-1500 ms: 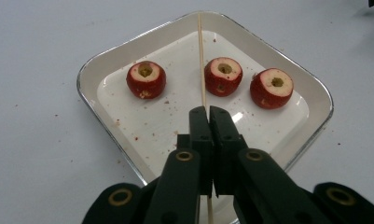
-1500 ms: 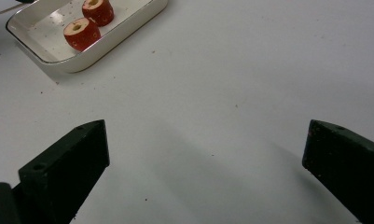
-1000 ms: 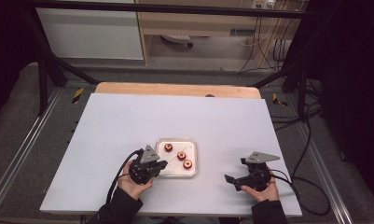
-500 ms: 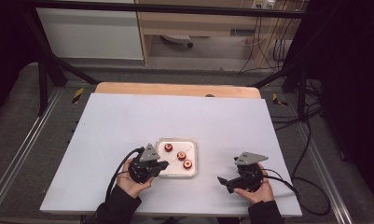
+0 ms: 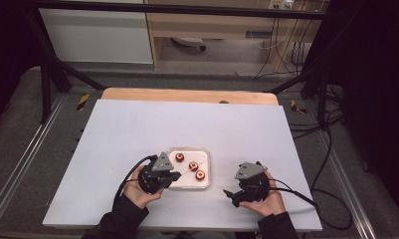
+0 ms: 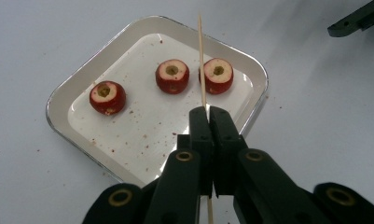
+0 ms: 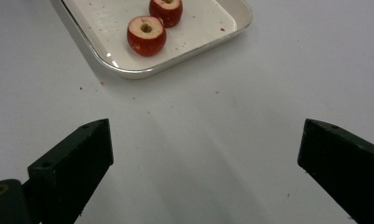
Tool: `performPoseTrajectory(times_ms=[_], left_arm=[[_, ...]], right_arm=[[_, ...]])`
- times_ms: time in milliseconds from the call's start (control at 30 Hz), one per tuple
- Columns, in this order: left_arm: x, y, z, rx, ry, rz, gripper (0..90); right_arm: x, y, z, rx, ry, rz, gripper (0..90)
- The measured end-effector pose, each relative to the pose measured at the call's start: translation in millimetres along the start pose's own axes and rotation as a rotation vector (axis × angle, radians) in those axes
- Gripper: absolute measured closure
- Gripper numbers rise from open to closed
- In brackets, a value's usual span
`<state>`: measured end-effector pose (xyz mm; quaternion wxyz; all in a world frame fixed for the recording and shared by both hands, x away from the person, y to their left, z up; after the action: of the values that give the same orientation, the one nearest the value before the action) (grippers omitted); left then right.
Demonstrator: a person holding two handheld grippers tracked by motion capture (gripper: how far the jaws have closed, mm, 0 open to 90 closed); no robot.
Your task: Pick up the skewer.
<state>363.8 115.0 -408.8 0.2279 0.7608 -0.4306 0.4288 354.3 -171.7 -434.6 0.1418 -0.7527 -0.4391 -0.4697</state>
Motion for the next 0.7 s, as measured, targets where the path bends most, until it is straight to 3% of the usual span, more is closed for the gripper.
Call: performPoseTrajectory(times_ms=[433,700], left_arm=[[13.8,11.2,12.9,-0.068,-0.046,0.051,88.6],[22.6,21.2,28.1,-0.107,-0.079,0.073,88.6]], right_arm=[[21.8,-16.9,2.3,0.018,-0.023,-0.208,13.7],[26.7,-26.1,3.4,0.024,-0.028,-0.339,27.4]])
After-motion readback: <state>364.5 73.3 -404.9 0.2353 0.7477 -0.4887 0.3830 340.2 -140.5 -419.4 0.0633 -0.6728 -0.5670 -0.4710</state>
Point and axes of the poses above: each handheld gripper's, and its own axes: z roughly forward along the jaws, x roughly out of its top, y roughly to its right, the point moved 2 cm from there along z, roughly forward along the jaws, and after that the axes turned 13 degrees about y, right-handed, at the moved point
